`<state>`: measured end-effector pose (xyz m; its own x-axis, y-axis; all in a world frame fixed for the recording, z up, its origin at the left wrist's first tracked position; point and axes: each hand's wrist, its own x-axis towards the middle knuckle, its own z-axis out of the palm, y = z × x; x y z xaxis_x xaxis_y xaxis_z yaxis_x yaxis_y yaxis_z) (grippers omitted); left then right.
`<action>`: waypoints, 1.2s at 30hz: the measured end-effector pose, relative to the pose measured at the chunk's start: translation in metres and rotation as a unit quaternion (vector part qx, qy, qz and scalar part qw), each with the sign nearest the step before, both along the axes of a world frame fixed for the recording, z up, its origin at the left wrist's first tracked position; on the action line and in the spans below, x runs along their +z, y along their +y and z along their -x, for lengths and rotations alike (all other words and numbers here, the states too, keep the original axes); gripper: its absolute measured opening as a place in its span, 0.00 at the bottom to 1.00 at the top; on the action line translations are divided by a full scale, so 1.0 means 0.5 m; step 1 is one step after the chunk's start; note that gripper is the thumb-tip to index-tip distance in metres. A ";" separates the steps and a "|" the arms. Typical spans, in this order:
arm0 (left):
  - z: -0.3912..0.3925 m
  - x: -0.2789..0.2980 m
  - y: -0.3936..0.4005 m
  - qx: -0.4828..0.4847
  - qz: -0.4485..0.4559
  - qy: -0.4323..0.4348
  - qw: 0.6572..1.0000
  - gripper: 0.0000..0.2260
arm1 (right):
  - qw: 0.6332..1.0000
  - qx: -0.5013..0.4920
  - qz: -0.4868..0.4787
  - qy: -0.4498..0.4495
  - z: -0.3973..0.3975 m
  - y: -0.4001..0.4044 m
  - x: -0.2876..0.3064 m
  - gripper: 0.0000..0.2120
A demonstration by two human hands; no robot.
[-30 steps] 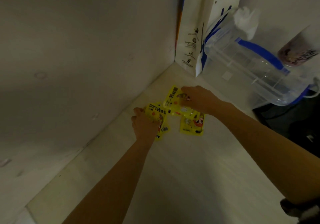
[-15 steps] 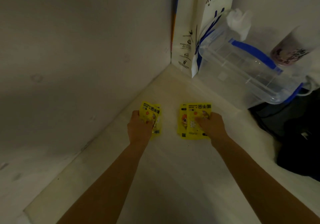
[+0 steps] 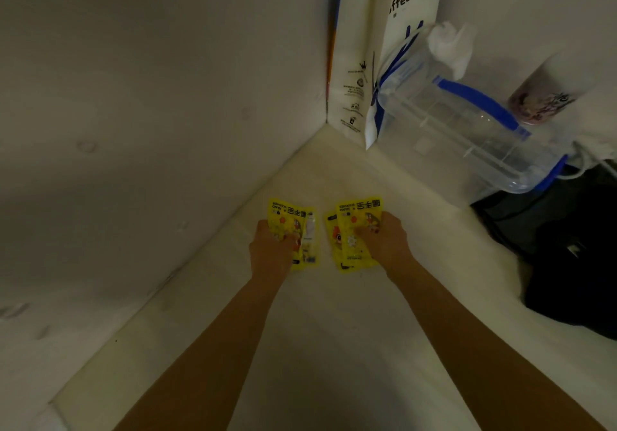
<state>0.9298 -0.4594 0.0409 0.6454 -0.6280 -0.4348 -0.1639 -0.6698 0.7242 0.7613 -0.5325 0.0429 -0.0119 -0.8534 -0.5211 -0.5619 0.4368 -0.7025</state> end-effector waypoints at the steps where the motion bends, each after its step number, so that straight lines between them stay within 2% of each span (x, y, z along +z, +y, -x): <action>1: 0.000 0.000 0.009 -0.004 0.000 0.001 1.000 0.12 | 1.000 -0.007 -0.001 -0.012 0.009 0.013 0.002 0.15; 8: 0.009 0.020 0.111 -0.018 0.020 0.023 0.999 0.10 | 0.998 -0.042 0.010 -0.041 0.067 0.133 0.025 0.14; 16: 0.034 0.061 0.298 -0.053 0.059 0.074 0.994 0.08 | 0.994 -0.093 0.026 -0.046 0.110 0.365 0.060 0.11; 24: 0.065 0.092 0.495 -0.163 0.092 0.063 0.980 0.08 | 0.982 -0.177 0.016 -0.060 0.137 0.649 0.083 0.09; 36: 0.185 0.122 0.683 -0.370 0.097 0.065 0.922 0.09 | 0.938 -0.334 0.036 -0.089 0.219 0.980 0.117 0.11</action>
